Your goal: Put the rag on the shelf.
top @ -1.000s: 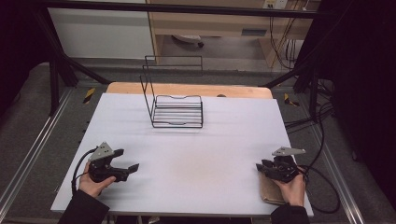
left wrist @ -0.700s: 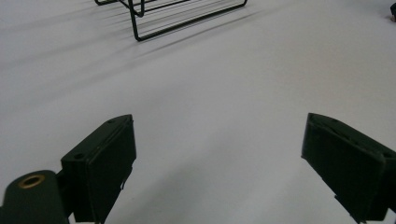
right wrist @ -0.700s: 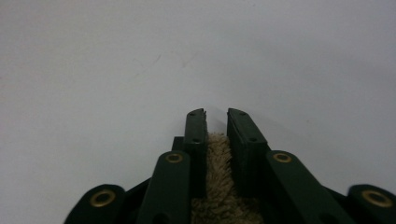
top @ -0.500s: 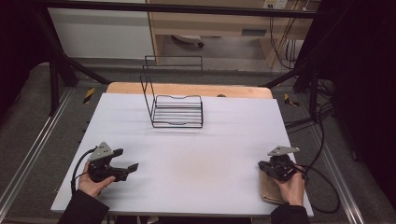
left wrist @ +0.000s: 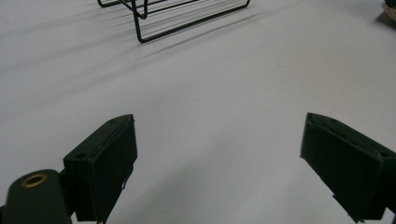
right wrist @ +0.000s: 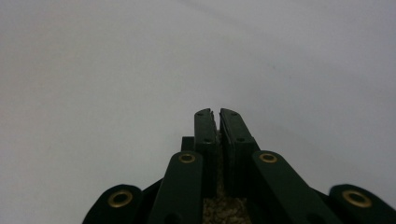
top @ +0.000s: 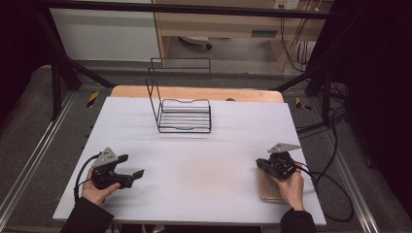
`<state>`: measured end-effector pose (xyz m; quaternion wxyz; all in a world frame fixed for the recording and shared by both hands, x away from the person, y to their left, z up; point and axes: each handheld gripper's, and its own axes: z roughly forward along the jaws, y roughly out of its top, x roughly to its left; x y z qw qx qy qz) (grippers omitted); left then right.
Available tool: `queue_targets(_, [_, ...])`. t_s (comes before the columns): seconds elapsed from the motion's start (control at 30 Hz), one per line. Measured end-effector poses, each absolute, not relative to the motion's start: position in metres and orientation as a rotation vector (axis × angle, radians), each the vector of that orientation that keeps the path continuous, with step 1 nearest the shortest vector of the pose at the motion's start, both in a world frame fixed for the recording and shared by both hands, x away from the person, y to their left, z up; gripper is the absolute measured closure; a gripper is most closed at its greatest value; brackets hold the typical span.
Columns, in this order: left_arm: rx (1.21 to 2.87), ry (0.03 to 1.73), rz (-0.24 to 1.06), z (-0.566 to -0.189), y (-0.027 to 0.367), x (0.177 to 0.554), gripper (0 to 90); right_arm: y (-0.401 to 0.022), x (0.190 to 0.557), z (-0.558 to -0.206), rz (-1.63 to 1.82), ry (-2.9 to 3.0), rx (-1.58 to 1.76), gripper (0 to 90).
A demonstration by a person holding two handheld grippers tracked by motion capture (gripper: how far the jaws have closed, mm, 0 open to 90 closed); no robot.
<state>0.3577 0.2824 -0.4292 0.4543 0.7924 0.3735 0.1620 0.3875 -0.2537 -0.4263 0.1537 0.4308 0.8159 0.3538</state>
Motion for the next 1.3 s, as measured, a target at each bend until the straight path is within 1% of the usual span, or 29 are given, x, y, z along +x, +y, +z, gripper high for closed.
queue_targets(0.23, [1.957, 0.923, 0.402, -0.430, 0.282, 0.358, 10.2, -0.241, 0.413, -0.431, 1.083, 2.304, 1.273, 85.9])
queue_targets(0.47, [1.961, 0.928, 0.398, -0.430, 0.282, 0.358, 9.2, -0.237, 0.423, -0.440, 1.021, 2.275, 1.264, 84.1])
queue_targets(0.57, [1.958, 0.928, 0.398, -0.430, 0.282, 0.358, 8.7, -0.238, 0.424, -0.443, 1.050, 2.268, 1.276, 76.8])
queue_targets(0.7, [1.957, 0.931, 0.394, -0.430, 0.282, 0.358, 8.3, -0.244, 0.416, -0.434, 1.167, 2.241, 1.250, 61.1])
queue_targets(0.73, [1.960, 0.932, 0.392, -0.431, 0.282, 0.358, 8.3, -0.246, 0.412, -0.430, 1.207, 2.236, 1.249, 54.3])
queue_targets(0.83, [1.957, 0.935, 0.391, -0.430, 0.282, 0.358, 7.9, -0.247, 0.401, -0.426, 1.259, 2.232, 1.232, 40.9])
queue_targets(0.87, [1.957, 0.935, 0.393, -0.430, 0.282, 0.358, 7.8, -0.247, 0.397, -0.425, 1.270, 2.232, 1.227, 38.1])
queue_targets(0.9, [1.957, 0.935, 0.393, -0.430, 0.282, 0.358, 7.8, -0.247, 0.397, -0.425, 1.270, 2.232, 1.227, 38.1])
queue_targets(0.93, [1.958, 0.935, 0.393, -0.430, 0.282, 0.358, 7.7, -0.248, 0.390, -0.423, 1.270, 2.245, 1.211, 30.7])
queue_targets(0.97, [1.958, 0.934, 0.393, -0.430, 0.282, 0.358, 7.6, -0.248, 0.387, -0.422, 1.262, 2.247, 1.200, 27.9])
queue_targets(1.13, [1.955, 0.936, 0.396, -0.430, 0.282, 0.358, 7.5, -0.249, 0.369, -0.420, 1.250, 2.254, 1.213, 21.3])
queue_targets(1.3, [1.955, 0.933, 0.395, -0.430, 0.282, 0.358, 7.5, -0.249, 0.356, -0.425, 1.201, 2.294, 1.205, 20.4])
